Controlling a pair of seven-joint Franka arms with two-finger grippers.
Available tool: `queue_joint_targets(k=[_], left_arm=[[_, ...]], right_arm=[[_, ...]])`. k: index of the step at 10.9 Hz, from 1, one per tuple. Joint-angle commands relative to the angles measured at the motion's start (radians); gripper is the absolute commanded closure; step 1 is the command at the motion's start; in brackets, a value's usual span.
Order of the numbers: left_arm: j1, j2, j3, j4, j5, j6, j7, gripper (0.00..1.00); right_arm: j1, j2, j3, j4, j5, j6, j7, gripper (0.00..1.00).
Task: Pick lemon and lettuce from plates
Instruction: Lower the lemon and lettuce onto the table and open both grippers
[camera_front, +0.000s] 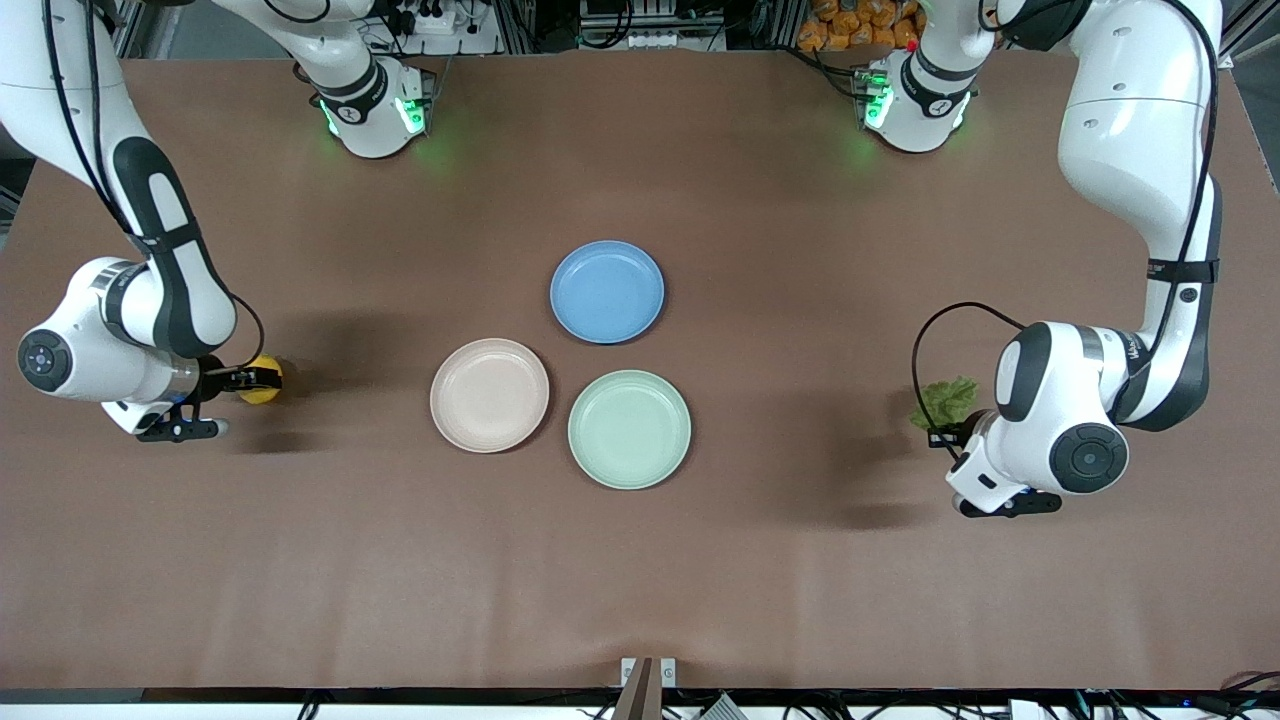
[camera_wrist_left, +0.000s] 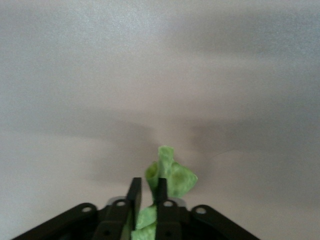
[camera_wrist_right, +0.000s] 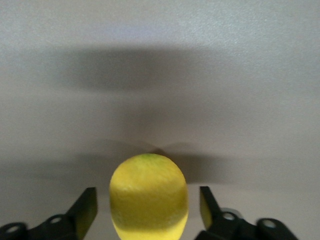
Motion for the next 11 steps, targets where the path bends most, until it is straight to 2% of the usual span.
queue_joint_targets(k=[1,4,6,9,11], left_arm=[[-0.006,-0.018,-0.006,-0.011,0.008,-0.01,0.02,0.0],[0.001,-0.029,-0.011,-0.002,0.007,-0.01,0.037,0.0],[0.002,-0.047,-0.016,0.0,0.007,-0.01,0.039,0.0],[0.01,-0.084,-0.014,0.0,-0.053,-0.008,0.039,0.0],[0.031,-0.13,-0.009,0.0,-0.102,-0.008,0.025,0.0]], right_arm=[[-0.046,-0.003,0.015,0.014,0.019,-0.011,-0.016,0.0],[-0.054,-0.01,0.015,0.063,0.019,-0.093,-0.012,0.0],[-0.048,-0.038,0.012,0.112,0.02,-0.211,-0.004,0.0],[-0.042,-0.13,0.016,0.108,0.02,-0.28,-0.002,0.0],[-0.045,-0.188,0.048,0.14,0.022,-0.391,-0.002,0.0]])
